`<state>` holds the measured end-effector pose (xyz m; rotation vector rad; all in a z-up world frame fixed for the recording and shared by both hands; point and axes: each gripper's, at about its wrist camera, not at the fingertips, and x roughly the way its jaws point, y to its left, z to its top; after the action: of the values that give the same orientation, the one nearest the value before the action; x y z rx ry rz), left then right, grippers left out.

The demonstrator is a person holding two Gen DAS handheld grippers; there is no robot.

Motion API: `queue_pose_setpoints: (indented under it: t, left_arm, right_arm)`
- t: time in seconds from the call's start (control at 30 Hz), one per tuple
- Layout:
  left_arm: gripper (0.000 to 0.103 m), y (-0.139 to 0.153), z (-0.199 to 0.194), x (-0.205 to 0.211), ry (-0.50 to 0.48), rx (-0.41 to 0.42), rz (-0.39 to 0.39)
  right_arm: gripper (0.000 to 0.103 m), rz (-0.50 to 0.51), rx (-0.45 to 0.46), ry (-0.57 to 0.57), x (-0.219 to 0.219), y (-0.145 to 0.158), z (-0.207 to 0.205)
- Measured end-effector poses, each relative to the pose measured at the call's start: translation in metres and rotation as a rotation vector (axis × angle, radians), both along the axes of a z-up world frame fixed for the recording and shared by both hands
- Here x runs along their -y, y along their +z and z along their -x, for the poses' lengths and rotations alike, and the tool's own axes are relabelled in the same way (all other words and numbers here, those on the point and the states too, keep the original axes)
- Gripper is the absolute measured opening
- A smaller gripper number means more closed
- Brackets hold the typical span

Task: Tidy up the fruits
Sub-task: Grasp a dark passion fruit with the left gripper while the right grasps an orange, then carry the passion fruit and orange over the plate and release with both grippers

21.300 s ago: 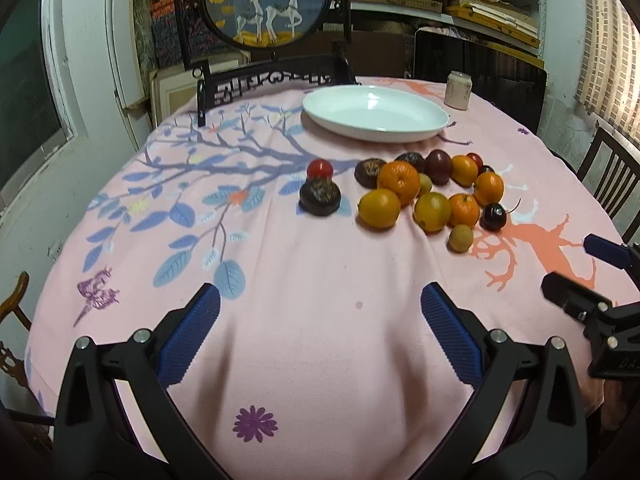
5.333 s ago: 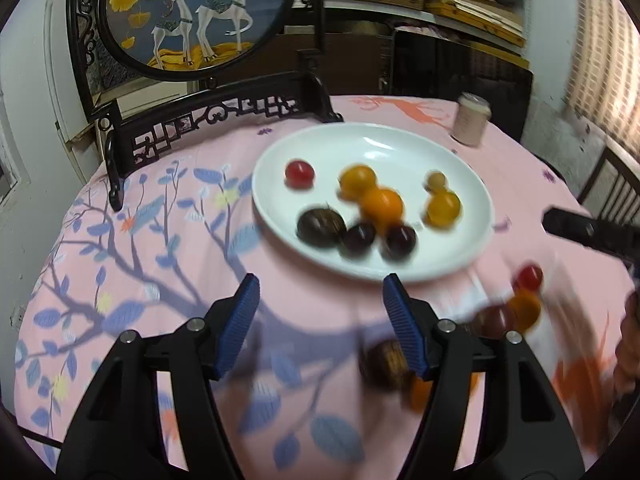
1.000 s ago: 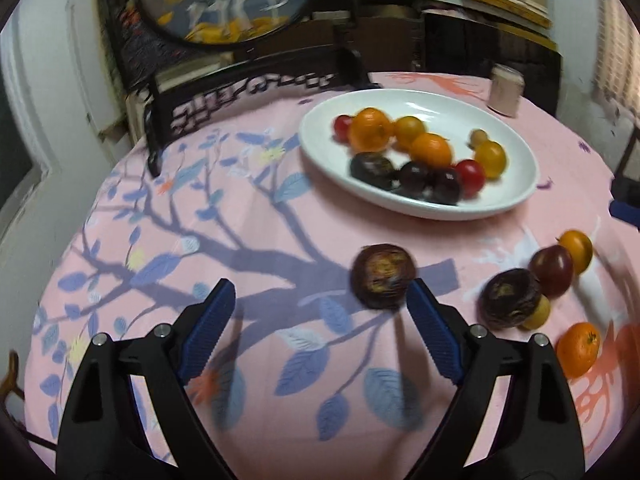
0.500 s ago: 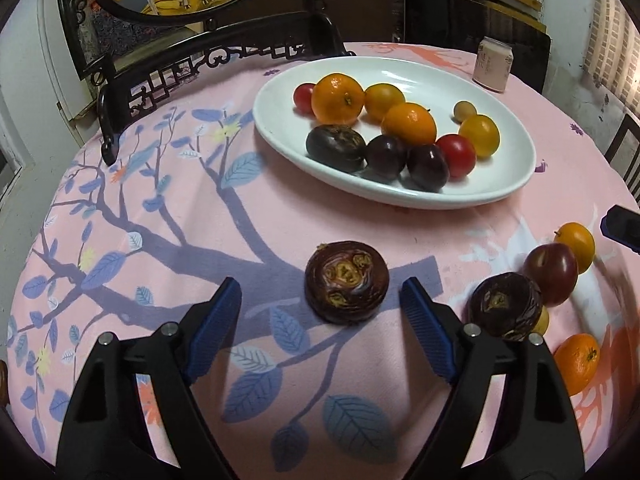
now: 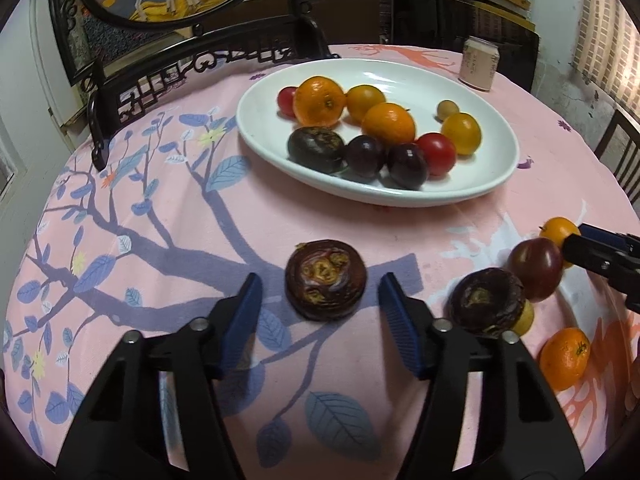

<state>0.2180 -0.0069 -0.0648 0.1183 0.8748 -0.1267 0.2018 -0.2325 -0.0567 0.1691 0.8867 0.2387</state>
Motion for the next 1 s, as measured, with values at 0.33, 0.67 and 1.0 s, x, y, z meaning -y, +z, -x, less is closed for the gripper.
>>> queue_pose_setpoints:
  t: [0.33,0.67,1.0]
  left_arm:
    - [0.04,0.0,0.004,0.004,-0.037,0.006,0.013]
    - [0.039,0.013,0.019,-0.004,0.0,0.057,0.017]
    - [0.039,0.071,-0.013,0.014,-0.021,0.134,0.022]
  right_arm:
    - [0.035,0.051,0.014,0.05,-0.018,-0.008,-0.004]
    - [0.035,-0.002,0.083,-0.019,0.002,0.01,0.005]
    - [0.035,-0.073,0.156,-0.042,0.01,0.055,-0.019]
